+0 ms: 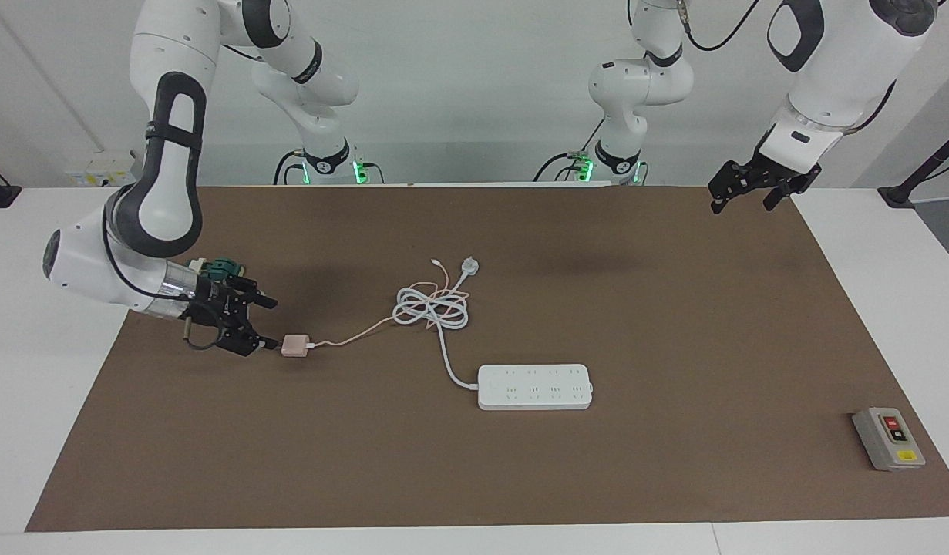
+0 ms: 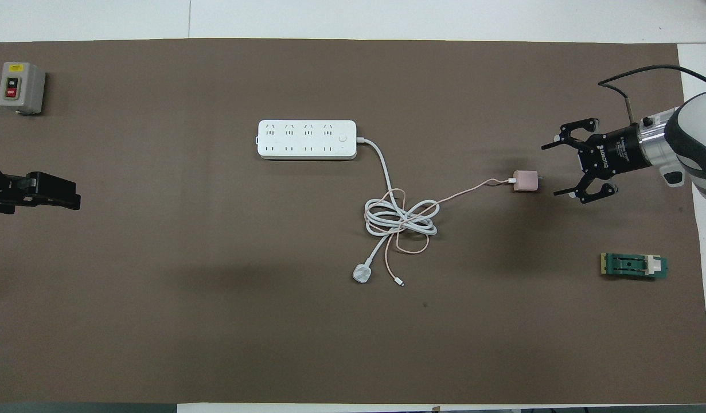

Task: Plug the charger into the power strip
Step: 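Close the right gripper on the pink charger plug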

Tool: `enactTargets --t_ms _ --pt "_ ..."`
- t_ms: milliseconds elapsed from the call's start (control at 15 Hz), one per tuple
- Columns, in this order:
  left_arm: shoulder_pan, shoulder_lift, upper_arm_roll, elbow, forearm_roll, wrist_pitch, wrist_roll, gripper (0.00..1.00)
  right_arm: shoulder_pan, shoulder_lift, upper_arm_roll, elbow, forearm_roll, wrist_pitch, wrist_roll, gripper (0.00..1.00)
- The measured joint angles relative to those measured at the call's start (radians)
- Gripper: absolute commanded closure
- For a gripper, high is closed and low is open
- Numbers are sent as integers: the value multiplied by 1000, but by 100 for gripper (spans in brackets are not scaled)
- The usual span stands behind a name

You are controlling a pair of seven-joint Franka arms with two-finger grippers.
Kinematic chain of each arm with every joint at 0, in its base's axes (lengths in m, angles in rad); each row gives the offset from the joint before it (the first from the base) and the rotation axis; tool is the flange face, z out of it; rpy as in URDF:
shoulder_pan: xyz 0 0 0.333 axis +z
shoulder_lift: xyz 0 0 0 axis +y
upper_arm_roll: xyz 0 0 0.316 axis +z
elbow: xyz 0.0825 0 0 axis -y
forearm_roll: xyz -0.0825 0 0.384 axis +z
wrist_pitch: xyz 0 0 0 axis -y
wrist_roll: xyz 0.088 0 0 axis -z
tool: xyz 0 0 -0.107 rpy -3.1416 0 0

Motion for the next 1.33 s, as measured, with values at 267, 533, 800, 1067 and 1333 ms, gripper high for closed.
enactTargets --t_ms 267,533,800,1067,1333 --pt "0 0 0 0 0 0 0 0 -8 63 0 -1 44 14 4 0" --pt "0 0 0 0 0 0 0 0 -7 107 4 -2 55 19 4 0" --pt "0 0 0 0 0 0 0 0 -9 142 3 -2 62 19 -2 0" --pt "0 0 0 0 0 0 0 0 -9 143 3 -1 67 19 -6 28" --pt "0 0 0 0 0 0 0 0 -9 142 3 -15 79 48 -63 90"
